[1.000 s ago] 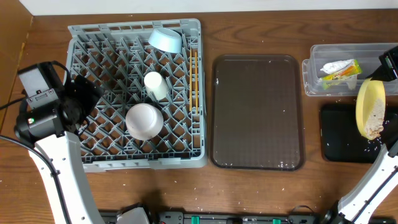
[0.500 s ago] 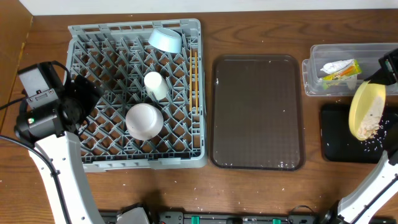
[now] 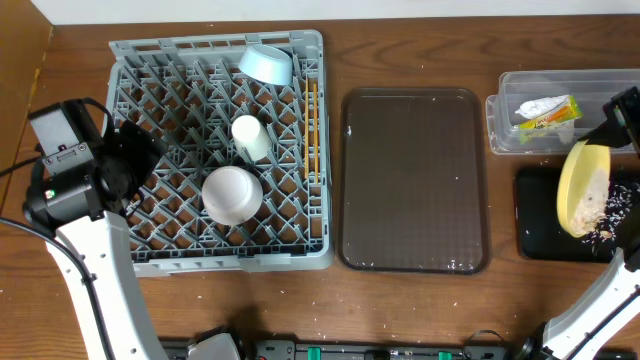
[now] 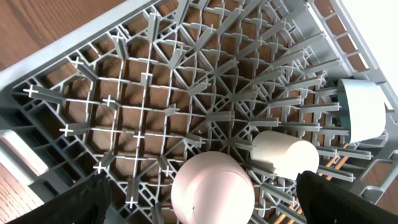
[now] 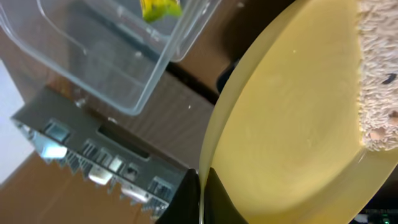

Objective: Sort waste into correct bins and load items into the dishwasher
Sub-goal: 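Tilt the yellow plate to dump the rice onto the black tray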

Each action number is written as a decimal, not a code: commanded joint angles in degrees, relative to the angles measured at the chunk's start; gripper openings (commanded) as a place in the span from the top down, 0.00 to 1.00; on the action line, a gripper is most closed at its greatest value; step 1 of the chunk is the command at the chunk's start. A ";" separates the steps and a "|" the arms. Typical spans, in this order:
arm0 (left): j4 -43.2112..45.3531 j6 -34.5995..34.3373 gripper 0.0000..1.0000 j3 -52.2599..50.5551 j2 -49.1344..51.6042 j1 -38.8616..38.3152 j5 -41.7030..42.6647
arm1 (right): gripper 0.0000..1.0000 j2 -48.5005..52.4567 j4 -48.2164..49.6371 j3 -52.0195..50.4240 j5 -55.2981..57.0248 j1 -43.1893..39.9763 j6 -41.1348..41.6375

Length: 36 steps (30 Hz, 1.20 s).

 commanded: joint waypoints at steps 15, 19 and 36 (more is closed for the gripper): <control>-0.11 -0.48 0.04 0.33 0.13 0.20 -0.68 | 0.99 -1.62 -0.07 0.04 -14.21 -7.06 -10.88; -0.11 -0.46 0.04 0.33 0.13 0.20 -0.68 | 0.99 -1.62 -0.07 0.04 -14.16 -7.87 -11.17; -0.11 -0.48 0.04 0.33 0.13 0.20 -0.68 | 0.99 -1.62 -0.07 -3.26 -20.13 -7.85 -15.67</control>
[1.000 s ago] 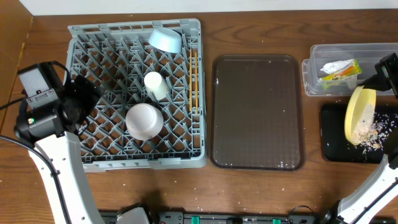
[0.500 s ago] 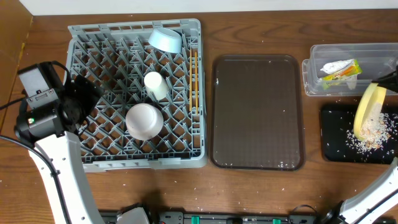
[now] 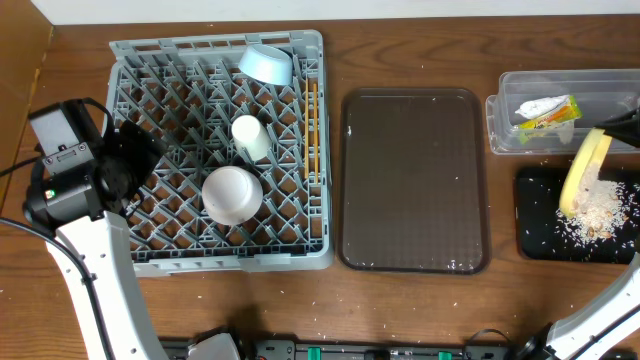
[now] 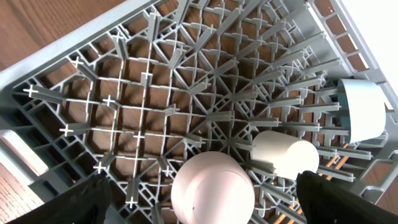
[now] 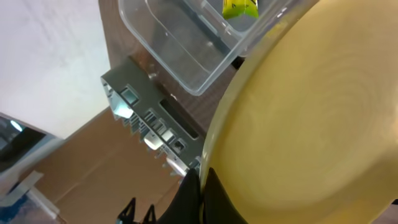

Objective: Sort waste into correct bins and load items into the dishwasher

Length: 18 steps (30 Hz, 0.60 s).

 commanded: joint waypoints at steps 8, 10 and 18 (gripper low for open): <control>-0.11 -0.50 0.04 0.33 0.13 0.20 -0.68 | 0.98 -1.60 -0.09 -5.86 -3.58 -0.74 -2.69; -0.11 -0.50 0.04 0.33 0.13 0.20 -0.68 | 0.99 -1.62 -0.09 -6.73 -4.24 -0.85 -2.75; -0.11 -0.50 0.04 0.33 0.13 0.20 -0.68 | 0.99 -4.04 -0.09 -7.69 -4.85 -1.84 -2.73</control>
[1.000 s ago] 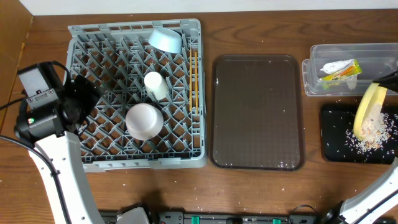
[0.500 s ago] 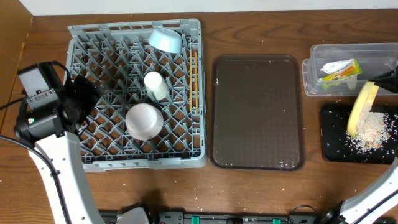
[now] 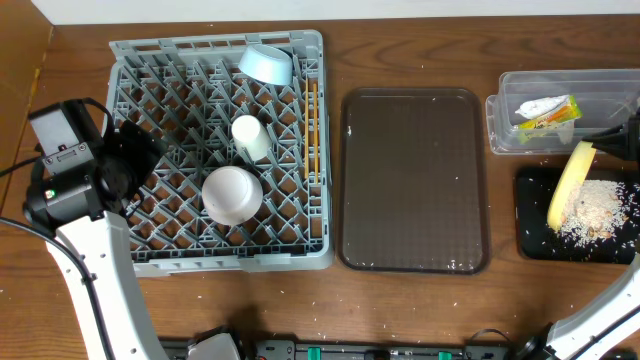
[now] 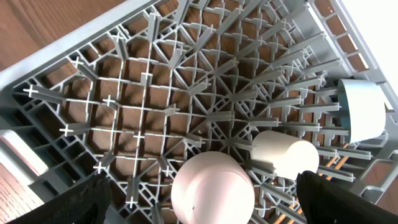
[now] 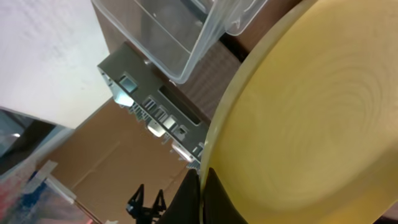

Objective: Sort waste into correct bins and load items into the dishwasher

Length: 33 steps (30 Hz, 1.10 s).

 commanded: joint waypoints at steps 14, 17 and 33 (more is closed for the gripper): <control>-0.11 -0.48 0.04 0.33 0.13 0.20 -0.68 | 0.99 -5.79 -0.09 -0.57 -0.48 -1.44 -1.95; -0.11 -0.48 0.04 0.33 0.13 0.20 -0.68 | 0.99 -5.79 -0.09 -0.57 -1.64 -0.76 -1.46; -0.11 -0.48 0.04 0.33 0.13 0.20 -0.68 | 0.99 -10.29 -0.07 -6.14 -3.32 0.57 -3.45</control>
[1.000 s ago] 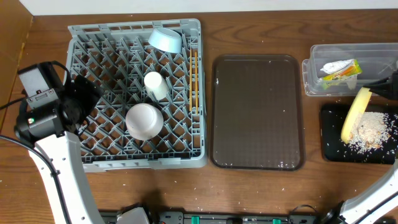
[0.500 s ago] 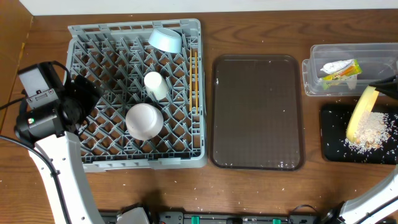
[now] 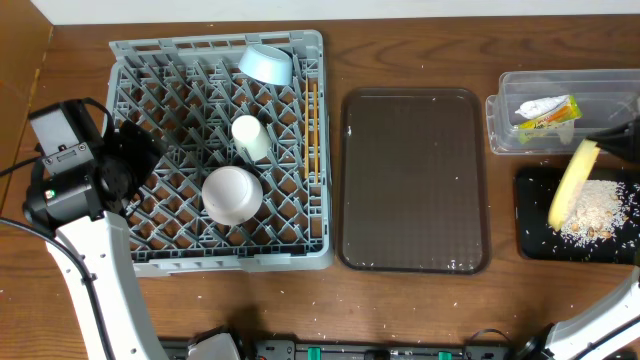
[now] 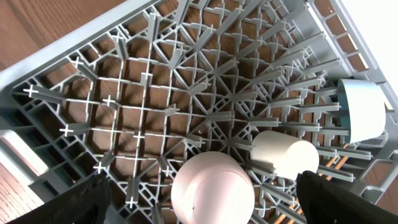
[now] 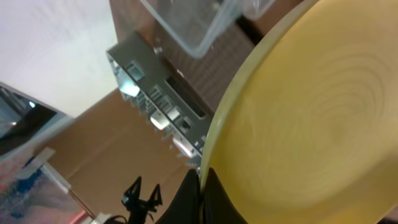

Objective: Sort waste into correct bins and load items into the dishwasher

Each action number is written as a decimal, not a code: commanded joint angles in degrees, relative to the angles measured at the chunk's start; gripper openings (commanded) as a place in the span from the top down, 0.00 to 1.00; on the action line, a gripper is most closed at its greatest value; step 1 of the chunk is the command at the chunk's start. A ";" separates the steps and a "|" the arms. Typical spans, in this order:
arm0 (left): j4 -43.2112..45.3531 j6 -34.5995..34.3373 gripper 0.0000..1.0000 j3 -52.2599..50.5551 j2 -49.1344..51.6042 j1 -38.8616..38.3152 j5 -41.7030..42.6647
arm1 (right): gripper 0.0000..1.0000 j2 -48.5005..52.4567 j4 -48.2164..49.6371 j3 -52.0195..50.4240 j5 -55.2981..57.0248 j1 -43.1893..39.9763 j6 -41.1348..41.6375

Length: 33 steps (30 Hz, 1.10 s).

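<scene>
My right gripper (image 5: 201, 186) is shut on the rim of a yellow bowl (image 3: 570, 185), tipped on edge over the black bin (image 3: 535, 235) at the far right. A heap of rice (image 3: 598, 212) lies in that bin. In the right wrist view the yellow bowl (image 5: 311, 118) fills most of the frame. The grey dish rack (image 3: 135, 262) holds a pale blue bowl (image 3: 266, 64), a white cup (image 3: 250, 138) and an upturned white bowl (image 3: 232, 194). My left gripper (image 4: 202, 205) hangs open above the rack's left part, the white bowl (image 4: 212, 188) between its fingertips' line of view.
A dark brown tray (image 3: 414, 180) lies between rack and bins. A clear bin (image 3: 500, 120) at the back right holds a yellow-green wrapper (image 3: 547, 112). Wooden chopsticks (image 3: 310, 130) lie along the rack's right side. Rice grains are scattered on the table near the bins.
The yellow bowl is tilted slightly differently over the black bin, and the right wrist camera has turned a bit further. The left arm and the rack are unchanged.
First the right gripper held the yellow bowl tipped over the black bin with rice still clinging inside. Then the bowl stood steeper and rice lay heaped in the bin. It has stayed on edge there since. The left gripper remained open over the rack throughout.
</scene>
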 commanded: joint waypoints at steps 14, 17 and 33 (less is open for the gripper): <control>-0.11 -0.50 0.04 0.33 0.13 0.20 -0.68 | 0.99 -4.37 2.23 -2.27 -2.62 -2.10 -2.71; -0.11 -0.50 0.04 0.33 0.13 0.20 -0.68 | 0.99 -4.35 4.31 -2.27 -2.12 -2.14 0.72; -0.11 -0.50 0.04 0.33 0.13 0.20 -0.68 | 0.99 -4.37 2.86 -2.27 -3.54 -2.14 -0.94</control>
